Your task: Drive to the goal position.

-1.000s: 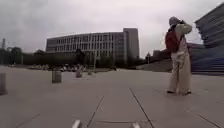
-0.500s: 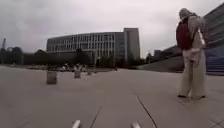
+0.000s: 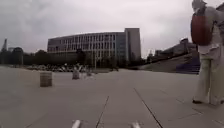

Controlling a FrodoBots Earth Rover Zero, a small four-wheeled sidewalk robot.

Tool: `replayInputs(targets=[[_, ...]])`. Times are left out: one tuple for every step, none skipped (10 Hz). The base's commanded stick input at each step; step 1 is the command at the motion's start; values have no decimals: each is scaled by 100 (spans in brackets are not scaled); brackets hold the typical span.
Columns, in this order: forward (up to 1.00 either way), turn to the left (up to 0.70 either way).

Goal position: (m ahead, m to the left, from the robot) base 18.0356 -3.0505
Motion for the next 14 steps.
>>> replayInputs(targets=[[85,0],[85,0],[85,0],[85,0],[85,0],[85,0],[85,0],[85,0],[85,0],[85,-1],[85,-3],[85,-7],[85,-11],[85,-34]])
